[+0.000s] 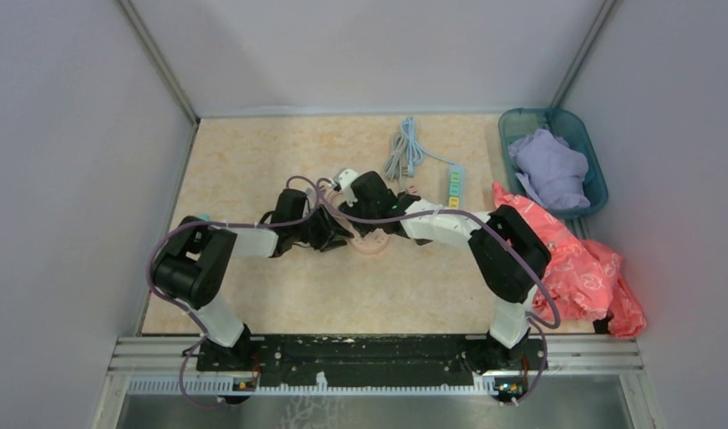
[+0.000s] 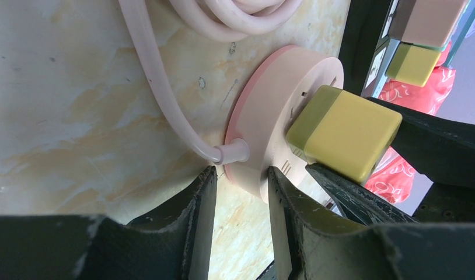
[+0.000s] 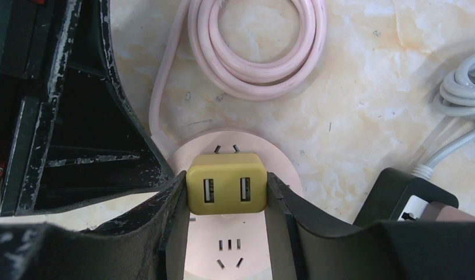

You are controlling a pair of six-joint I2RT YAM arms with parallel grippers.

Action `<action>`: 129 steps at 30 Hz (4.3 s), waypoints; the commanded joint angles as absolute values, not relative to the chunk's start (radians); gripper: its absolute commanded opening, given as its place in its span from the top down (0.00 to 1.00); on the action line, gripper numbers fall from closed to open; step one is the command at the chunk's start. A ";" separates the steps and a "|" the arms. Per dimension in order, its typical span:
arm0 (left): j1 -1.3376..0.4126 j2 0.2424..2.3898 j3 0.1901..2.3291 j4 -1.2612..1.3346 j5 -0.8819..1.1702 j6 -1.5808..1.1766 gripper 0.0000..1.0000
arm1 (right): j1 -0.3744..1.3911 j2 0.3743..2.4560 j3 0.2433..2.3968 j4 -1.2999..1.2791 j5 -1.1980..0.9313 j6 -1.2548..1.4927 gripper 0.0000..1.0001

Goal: Insert the plug

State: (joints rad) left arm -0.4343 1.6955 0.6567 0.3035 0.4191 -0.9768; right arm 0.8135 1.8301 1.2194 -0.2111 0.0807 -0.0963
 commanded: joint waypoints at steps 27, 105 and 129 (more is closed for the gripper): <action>-0.330 1.633 0.629 0.122 0.361 -0.850 0.58 | 0.898 1.966 1.084 -0.308 0.039 0.002 1.00; -0.071 1.218 0.886 -0.510 -0.118 -0.609 0.00 | 0.888 1.352 0.831 0.082 0.168 0.031 0.06; 0.398 1.621 1.155 -0.558 -0.163 -0.582 0.01 | 0.888 1.248 0.497 0.571 0.385 0.061 0.02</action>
